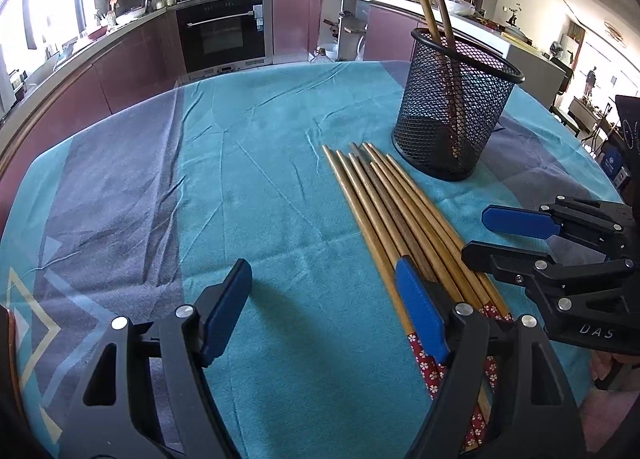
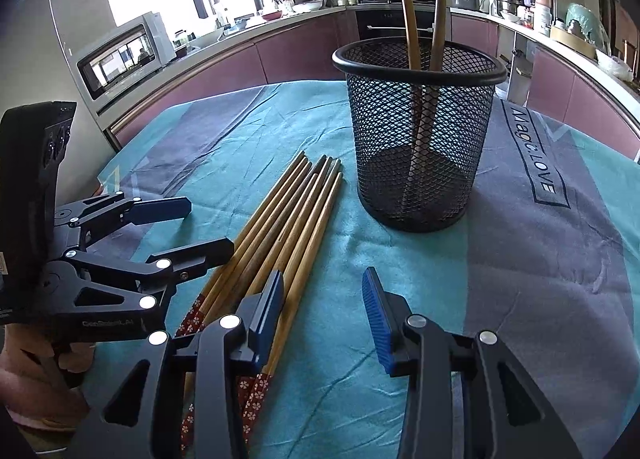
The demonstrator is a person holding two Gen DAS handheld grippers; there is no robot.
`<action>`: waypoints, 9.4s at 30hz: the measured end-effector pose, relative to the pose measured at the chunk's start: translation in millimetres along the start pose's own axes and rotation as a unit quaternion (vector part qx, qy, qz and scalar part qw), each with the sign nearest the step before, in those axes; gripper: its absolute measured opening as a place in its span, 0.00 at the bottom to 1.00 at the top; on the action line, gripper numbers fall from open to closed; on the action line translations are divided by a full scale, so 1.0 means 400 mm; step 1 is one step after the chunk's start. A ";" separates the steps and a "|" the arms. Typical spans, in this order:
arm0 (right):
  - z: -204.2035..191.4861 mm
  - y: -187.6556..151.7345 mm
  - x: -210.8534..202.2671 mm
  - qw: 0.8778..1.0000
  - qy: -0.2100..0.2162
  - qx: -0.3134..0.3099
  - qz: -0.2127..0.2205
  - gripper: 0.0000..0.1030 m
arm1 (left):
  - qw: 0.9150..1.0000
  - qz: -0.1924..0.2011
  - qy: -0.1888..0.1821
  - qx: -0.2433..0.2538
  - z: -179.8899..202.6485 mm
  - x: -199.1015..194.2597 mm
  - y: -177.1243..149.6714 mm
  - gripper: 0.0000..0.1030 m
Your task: Organize utensils
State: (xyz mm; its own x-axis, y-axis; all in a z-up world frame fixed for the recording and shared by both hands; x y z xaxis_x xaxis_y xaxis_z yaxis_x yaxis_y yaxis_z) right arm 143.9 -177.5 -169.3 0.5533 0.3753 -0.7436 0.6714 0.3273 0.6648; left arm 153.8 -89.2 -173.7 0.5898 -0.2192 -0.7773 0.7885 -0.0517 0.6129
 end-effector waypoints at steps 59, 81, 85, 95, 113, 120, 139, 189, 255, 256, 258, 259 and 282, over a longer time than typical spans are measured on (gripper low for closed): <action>0.009 0.011 0.014 0.999 -0.023 -0.022 -0.015 0.36 | 0.999 -0.015 0.008 0.029 0.011 0.030 0.016 0.48; 0.023 0.045 0.048 0.999 -0.022 -0.022 -0.021 0.10 | 1.000 -0.018 -0.004 -0.008 0.011 0.065 0.054 0.28; 0.030 0.042 0.045 1.000 -0.015 -0.010 -0.018 0.07 | 1.000 -0.014 0.002 -0.017 0.012 0.063 0.049 0.21; 0.037 0.038 0.031 1.000 -0.008 -0.004 -0.015 0.05 | 0.999 -0.014 -0.008 -0.037 0.021 0.052 0.035 0.09; 0.011 0.063 -0.072 0.999 0.027 -0.008 0.036 0.05 | 0.999 0.016 -0.039 -0.034 0.039 -0.041 0.050 0.07; 0.004 0.090 -0.121 0.997 0.038 -0.006 0.065 0.05 | 0.997 0.036 -0.067 -0.031 0.052 -0.108 0.073 0.07; 0.046 0.158 -0.247 0.989 0.041 0.008 0.140 0.05 | 0.983 0.101 -0.146 -0.035 0.084 -0.302 0.168 0.07; 0.211 0.397 -0.399 0.966 -0.047 -0.022 0.252 0.05 | 0.966 0.204 -0.158 0.007 0.252 -0.438 0.445 0.07; 0.033 0.063 -0.109 0.997 0.055 0.008 0.061 0.32 | 0.997 0.075 -0.026 -0.024 -0.019 -0.162 0.084 0.49; 0.030 0.054 -0.097 0.997 0.057 0.011 0.054 0.32 | 0.997 0.068 -0.026 -0.024 -0.022 -0.152 0.068 0.49; 0.020 0.039 -0.079 0.997 0.061 0.015 0.044 0.32 | 0.998 0.054 -0.026 -0.023 -0.022 -0.133 0.038 0.49; 0.016 0.035 -0.073 0.997 0.059 0.014 0.040 0.32 | 0.998 0.049 -0.026 -0.024 -0.022 -0.124 0.025 0.49; -0.019 -0.006 0.002 1.000 0.029 0.009 0.005 0.31 | 0.999 -0.008 -0.033 -0.003 0.058 -0.021 -0.029 0.54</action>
State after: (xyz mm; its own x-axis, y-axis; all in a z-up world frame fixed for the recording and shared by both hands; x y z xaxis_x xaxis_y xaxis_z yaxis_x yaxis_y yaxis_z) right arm 139.0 -171.6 -171.0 0.5303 0.4288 -0.7313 0.6755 0.3075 0.6702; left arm 135.7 -109.2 -171.0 0.5646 -0.2814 -0.7759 0.7988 -0.0502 0.5995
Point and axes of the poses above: each gripper's, at about its wrist camera, not at the fingertips, and x roughly the way its jaws point, z to its right, y to its top, the point moved 9 cm from there along x, roughly the way its jaws point, and after that the axes turned 9 degrees about -x, right-handed, at the moved point
